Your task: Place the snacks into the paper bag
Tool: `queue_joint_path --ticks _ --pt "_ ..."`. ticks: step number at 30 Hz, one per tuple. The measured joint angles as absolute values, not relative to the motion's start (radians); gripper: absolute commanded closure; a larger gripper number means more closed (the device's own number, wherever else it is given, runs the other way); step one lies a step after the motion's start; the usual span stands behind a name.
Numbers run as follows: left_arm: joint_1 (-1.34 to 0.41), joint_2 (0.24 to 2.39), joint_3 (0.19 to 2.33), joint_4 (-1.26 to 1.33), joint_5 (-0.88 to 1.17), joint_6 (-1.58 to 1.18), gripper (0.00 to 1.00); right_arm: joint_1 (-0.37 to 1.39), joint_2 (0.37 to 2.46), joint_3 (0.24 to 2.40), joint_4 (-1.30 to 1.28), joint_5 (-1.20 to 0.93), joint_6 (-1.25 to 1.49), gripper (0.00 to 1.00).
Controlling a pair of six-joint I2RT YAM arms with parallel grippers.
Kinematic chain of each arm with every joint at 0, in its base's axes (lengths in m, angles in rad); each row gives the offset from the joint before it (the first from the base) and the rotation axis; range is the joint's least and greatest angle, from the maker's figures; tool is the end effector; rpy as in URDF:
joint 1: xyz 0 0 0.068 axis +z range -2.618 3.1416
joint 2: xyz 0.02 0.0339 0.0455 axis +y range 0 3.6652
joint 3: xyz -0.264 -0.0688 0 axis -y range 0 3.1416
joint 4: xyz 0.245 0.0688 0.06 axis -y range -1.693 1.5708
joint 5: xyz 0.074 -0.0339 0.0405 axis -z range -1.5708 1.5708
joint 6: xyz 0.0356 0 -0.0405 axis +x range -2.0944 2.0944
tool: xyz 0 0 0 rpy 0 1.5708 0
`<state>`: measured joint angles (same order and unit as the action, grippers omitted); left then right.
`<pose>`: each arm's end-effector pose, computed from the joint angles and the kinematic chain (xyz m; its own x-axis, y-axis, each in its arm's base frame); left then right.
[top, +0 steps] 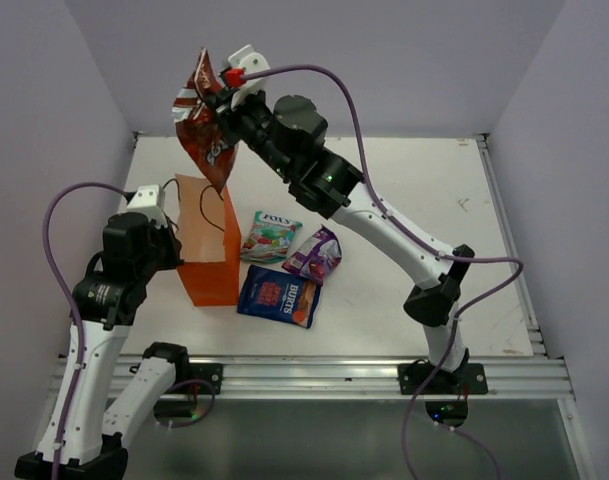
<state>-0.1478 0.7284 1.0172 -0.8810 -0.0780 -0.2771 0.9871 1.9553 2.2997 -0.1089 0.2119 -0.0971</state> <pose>0.1306 -0.0166 0.3554 -0.5537 -0.1933 -0.8100 -0.0713 0.9801 -0.1851 0.2461 0.3590 0.5228 0.1961 0.1250 -0.9726 -0.6873 0.7250 -0.0454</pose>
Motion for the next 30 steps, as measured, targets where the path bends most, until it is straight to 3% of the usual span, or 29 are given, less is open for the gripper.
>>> queue_joint_path --ticks 4,13,25,30 --pt "-0.151 0.725 1.017 -0.885 -0.078 -0.277 1.00 0.987 2.024 2.431 -0.033 0.183 -0.113 1.00" --pt "-0.152 0.725 1.018 -0.885 -0.079 -0.277 1.00 0.987 2.042 2.463 0.086 0.094 0.015 1.00" --pt "-0.152 0.706 1.018 -0.906 -0.093 -0.278 1.00 0.995 1.992 2.008 0.119 -0.020 0.268 1.00" --pt "-0.152 0.706 1.018 -0.907 -0.093 -0.278 1.00 0.999 1.927 1.921 0.107 -0.029 0.302 1.00"
